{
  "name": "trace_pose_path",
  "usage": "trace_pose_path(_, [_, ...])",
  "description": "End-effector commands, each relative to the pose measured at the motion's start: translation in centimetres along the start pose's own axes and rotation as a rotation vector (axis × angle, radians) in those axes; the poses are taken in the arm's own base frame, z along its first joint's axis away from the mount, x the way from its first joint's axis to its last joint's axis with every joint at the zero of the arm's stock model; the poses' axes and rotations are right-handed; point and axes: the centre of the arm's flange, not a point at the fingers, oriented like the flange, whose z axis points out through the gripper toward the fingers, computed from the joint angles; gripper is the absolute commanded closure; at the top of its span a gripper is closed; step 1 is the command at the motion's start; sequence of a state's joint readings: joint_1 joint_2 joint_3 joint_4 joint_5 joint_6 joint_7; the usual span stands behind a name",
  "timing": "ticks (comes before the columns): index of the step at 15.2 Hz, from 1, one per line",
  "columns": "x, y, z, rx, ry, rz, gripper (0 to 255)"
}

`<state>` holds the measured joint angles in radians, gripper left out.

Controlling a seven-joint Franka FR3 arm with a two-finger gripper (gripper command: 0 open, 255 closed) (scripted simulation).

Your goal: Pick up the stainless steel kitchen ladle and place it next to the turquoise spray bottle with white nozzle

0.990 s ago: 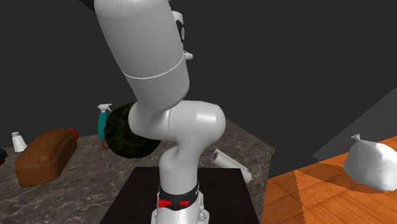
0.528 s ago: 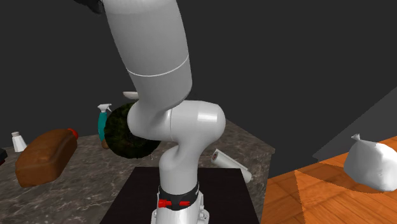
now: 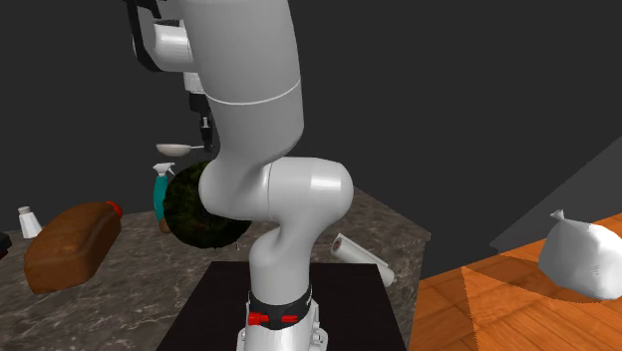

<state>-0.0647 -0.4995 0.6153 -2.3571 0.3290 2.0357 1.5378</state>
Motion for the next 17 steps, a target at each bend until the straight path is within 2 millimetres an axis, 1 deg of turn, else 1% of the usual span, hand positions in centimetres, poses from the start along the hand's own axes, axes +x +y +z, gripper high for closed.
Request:
trace_pose_path(1, [-3.0,-0.7,0.3,0.0,-0.001,0.001,255])
trace_pose_path(9, [-13.1,-3.8,0.9,0.0,-0.001,0.001,255])
trace_pose_path(10, [-14.0,-4.1,1.0,0.0,-0.001,0.001,255])
trace_pose_path(17, [-13.9,-3.7,4.6,0.0,-0.001,0.001,255])
